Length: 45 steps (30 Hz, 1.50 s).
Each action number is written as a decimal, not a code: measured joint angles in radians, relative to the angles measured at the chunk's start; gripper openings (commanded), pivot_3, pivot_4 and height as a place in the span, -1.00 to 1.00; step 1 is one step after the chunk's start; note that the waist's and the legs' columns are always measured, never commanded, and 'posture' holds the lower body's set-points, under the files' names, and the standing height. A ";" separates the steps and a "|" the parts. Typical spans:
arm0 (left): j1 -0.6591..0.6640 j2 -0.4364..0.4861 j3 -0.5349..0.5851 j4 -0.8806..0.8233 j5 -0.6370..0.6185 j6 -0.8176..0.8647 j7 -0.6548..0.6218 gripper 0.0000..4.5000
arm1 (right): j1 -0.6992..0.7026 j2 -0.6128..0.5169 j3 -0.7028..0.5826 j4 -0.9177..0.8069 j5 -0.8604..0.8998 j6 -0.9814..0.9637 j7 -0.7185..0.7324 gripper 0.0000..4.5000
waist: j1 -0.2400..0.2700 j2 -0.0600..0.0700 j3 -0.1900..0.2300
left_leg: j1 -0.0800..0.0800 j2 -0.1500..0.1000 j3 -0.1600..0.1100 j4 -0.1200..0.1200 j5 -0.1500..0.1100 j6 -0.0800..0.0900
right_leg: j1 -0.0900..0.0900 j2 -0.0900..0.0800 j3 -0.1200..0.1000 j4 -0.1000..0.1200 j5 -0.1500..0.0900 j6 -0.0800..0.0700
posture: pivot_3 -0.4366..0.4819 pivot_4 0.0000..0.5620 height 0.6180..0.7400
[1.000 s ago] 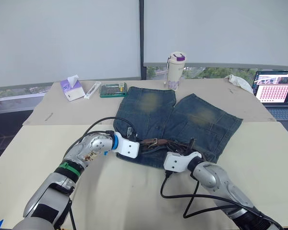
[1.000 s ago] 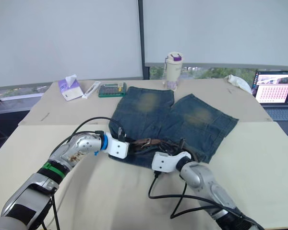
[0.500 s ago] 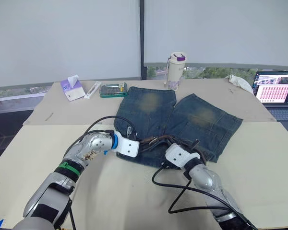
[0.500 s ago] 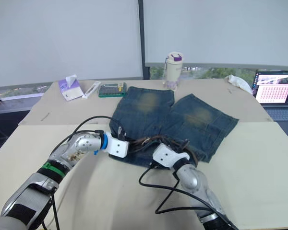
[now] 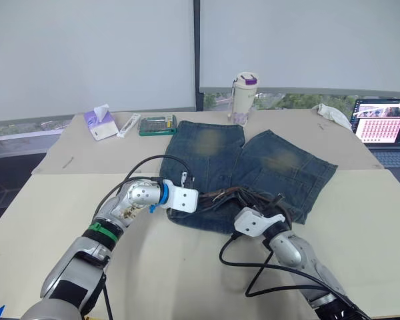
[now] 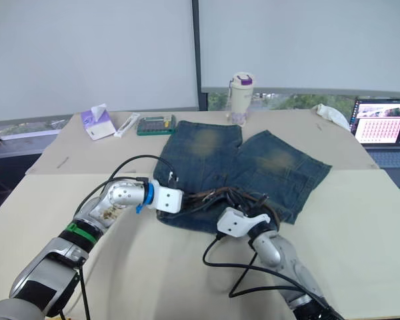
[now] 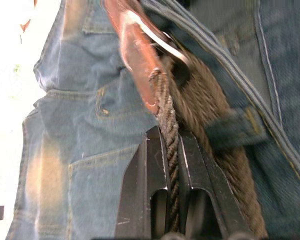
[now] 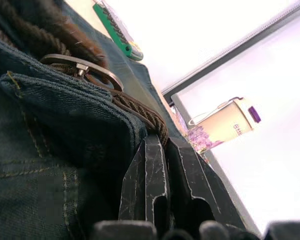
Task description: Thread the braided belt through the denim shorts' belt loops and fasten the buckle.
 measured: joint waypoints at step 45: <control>0.009 -0.094 0.158 0.193 -0.154 0.106 0.038 -1.00 | -0.078 0.095 -0.001 -0.300 0.443 0.780 0.433 0.40 | 0.003 0.000 0.000 | 0.000 0.000 -0.001 0.002 0.000 0.000 | 0.000 0.000 0.000 0.001 0.000 0.000 | -0.05 -0.47 1.00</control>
